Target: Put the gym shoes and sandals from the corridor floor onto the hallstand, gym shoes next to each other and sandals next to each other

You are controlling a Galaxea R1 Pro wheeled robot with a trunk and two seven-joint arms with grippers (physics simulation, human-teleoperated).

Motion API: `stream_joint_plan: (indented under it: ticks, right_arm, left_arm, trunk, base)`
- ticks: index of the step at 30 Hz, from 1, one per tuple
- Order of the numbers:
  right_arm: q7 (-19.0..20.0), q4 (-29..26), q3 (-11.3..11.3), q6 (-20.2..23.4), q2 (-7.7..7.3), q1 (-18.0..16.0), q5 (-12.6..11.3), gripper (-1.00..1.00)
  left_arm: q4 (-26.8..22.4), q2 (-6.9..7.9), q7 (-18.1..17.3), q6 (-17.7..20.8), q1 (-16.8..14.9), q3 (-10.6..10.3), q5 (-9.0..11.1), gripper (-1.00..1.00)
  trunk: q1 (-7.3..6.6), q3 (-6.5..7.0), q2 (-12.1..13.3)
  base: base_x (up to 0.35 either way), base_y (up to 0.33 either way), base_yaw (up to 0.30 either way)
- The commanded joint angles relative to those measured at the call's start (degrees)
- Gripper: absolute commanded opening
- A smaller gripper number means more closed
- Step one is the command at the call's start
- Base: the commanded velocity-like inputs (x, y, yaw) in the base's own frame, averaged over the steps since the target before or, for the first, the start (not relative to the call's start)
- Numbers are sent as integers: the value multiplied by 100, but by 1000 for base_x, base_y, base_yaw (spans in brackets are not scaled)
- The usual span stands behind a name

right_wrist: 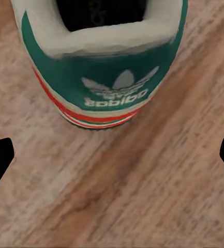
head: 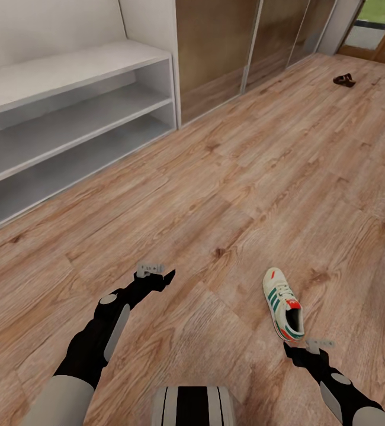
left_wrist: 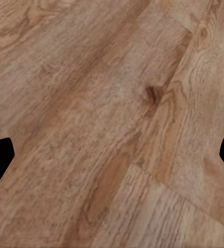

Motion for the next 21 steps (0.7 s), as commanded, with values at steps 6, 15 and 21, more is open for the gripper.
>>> stream_joint_plan:
  ticks: [6,15,21]
  right_arm:
    - [35,6,-49,-20,0,-1,38,100]
    - [35,5,-50,-20,0,1,38,100]
    - [35,4,-49,-20,-1,-5,38,100]
  left_arm:
    - [-6,-1,-7,51,-1,4,60,100]
    - [-6,-1,-7,51,-1,4,60,100]
    - [-6,-1,-7,51,-1,4,60,100]
  trunk:
    - [1,-3,-1]
    - [1,-3,-1]
    - [1,-3,-1]
  base:
    - [119,34,0]
    - [13,3,0]
    - [176,25,0]
